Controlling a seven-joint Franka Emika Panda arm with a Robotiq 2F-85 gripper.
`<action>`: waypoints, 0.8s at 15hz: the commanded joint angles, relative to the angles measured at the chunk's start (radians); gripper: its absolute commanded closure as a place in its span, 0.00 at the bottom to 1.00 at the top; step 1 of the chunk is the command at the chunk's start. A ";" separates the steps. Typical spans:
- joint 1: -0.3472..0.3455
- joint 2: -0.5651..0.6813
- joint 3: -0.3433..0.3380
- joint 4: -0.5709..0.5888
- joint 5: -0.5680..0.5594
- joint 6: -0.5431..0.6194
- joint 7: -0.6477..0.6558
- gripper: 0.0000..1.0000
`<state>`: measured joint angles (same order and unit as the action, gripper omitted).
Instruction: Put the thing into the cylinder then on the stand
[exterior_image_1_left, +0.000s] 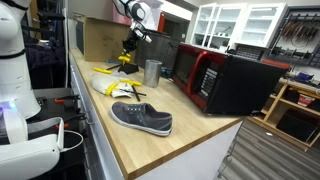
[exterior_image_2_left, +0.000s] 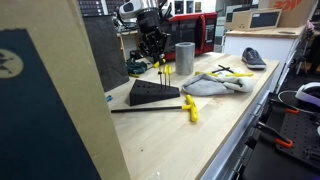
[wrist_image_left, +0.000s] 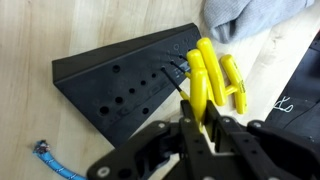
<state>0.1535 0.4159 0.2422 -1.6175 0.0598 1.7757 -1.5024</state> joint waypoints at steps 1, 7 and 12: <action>0.000 -0.029 0.006 -0.038 -0.011 0.042 -0.030 0.96; 0.010 -0.049 0.025 -0.047 -0.067 0.030 -0.139 0.44; 0.025 -0.096 0.037 -0.058 -0.153 0.036 -0.212 0.07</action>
<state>0.1760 0.3898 0.2794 -1.6231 -0.0530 1.7825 -1.6194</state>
